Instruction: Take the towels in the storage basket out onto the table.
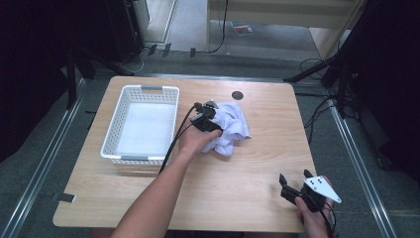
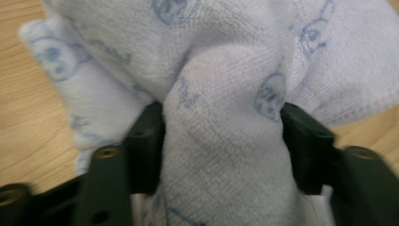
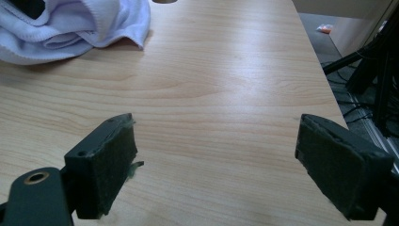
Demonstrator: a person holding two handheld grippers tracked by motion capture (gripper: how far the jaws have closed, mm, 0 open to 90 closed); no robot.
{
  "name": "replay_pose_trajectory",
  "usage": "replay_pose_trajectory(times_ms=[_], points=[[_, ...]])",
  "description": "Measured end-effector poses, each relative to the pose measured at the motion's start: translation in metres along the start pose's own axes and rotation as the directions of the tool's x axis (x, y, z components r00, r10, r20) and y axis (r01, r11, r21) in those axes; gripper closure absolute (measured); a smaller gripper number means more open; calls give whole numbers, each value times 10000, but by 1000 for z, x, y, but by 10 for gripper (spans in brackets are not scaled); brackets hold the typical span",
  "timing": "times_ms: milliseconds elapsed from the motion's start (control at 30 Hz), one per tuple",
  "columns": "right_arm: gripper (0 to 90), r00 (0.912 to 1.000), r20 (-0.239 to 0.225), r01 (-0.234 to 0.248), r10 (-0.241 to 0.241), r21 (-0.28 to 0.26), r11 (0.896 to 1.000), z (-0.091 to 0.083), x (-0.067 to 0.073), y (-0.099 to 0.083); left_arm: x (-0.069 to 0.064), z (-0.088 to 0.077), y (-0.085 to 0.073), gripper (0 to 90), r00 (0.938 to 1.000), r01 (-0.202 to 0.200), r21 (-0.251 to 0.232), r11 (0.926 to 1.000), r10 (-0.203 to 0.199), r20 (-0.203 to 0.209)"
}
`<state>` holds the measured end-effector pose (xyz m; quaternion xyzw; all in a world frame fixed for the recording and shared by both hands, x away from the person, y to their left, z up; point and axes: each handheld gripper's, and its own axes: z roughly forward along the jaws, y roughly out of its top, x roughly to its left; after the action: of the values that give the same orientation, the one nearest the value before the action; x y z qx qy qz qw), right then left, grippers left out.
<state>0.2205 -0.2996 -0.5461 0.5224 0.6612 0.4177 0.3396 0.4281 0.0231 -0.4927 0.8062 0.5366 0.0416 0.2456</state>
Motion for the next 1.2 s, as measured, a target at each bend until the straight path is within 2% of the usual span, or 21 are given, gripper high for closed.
replay_pose_trajectory(times_ms=[67, 133, 200, 267, 400, 533, 667, 800, 933, 1100, 1200], points=[[132, 10000, -6, 8, -8, 5, 10000, 0, 0, 0, -3, -2, 0, 258, 9996, -268, -99, 9996, 268, 9], [132, 10000, -20, -1, 1, 6, 10000, 0, 0, 0, -4, -6, 1, 128, 9997, -225, -121, 9997, 224, -46], [132, 10000, -25, -9, 10, 13, 10000, 0, 0, 0, -5, -10, 4, 88, 9996, -108, -23, 9999, 108, 258], [132, 10000, -17, 7, -7, 9, 10000, 0, 0, 0, -6, -17, 6, 24, 9998, -150, -177, 9997, 153, 149], [132, 10000, 6, 18, -18, 20, 10000, 0, 0, 0, -5, -30, 9, 0, 9992, -370, -324, 9988, 374, 121], [133, 10000, 9, 29, -29, 5, 10000, 0, 0, 0, 2, -45, 6, 0, 9974, -628, -518, 9967, 609, -377], [133, 10000, 6, 29, -29, 16, 10000, 0, 0, 0, 14, -62, 3, 0, 9991, -366, -857, 9956, 347, -236], [133, 10000, 5, 63, -63, 9, 10000, 0, 0, 0, 25, -80, -1, 0, 9990, -291, -1116, 9933, 250, -378], [133, 10000, 15, 69, -69, 11, 10000, 0, 0, 0, 39, -98, -7, 0, 9988, -51, -1366, 9906, -17, -492], [133, 10000, 18, 52, -52, 21, 10000, 0, 0, 0, 56, -119, -21, 0, 9975, -4, -1680, 9858, -115, -696], [133, 10000, 14, 36, -36, 17, 10000, 0, 1, 0, 67, -132, -31, 4, 9957, 250, -1826, 9829, -407, -831]])
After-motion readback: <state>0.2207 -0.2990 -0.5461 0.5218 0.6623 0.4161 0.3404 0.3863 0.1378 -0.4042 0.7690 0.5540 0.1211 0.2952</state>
